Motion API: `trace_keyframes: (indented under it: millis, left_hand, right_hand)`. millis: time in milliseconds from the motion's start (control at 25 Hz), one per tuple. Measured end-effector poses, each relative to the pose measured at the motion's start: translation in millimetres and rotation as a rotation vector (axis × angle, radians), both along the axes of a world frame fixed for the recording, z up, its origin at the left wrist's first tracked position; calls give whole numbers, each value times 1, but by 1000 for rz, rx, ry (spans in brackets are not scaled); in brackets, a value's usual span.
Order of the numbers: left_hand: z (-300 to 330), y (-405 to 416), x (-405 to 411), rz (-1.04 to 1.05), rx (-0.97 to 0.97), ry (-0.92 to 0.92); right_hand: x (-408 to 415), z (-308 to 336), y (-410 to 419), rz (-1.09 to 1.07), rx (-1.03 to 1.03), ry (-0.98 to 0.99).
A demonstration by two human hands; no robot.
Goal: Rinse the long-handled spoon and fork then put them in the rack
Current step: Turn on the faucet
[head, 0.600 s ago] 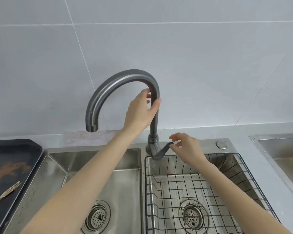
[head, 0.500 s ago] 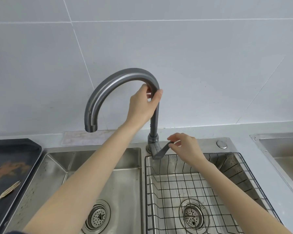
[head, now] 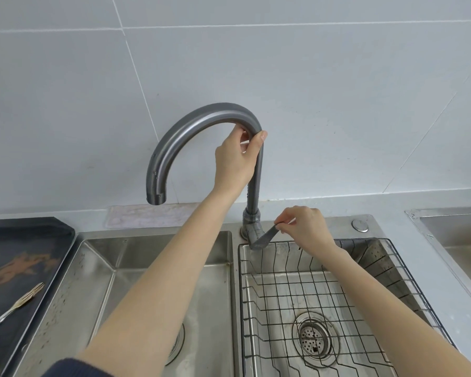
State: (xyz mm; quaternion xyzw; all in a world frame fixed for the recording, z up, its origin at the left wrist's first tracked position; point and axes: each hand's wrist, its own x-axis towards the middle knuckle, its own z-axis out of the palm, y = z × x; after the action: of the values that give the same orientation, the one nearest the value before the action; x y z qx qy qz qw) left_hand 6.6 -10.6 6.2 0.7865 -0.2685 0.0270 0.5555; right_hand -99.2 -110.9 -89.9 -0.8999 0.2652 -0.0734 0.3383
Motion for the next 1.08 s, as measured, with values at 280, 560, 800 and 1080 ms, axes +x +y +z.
trace_keyframes:
  millis: [280, 560, 800, 1080]
  left_hand:
    - [2, 1, -2, -5, 27, 7]
    - [3, 2, -1, 7, 41, 20]
    - [5, 1, -6, 16, 27, 78]
    - [6, 3, -13, -5, 29, 100]
  right_hand:
    - [-1, 1, 4, -34, -6, 12]
    - [-10, -3, 11, -43, -8, -5]
    - [-10, -5, 12, -44, -15, -17]
    - [-13, -10, 20, -9, -74, 18]
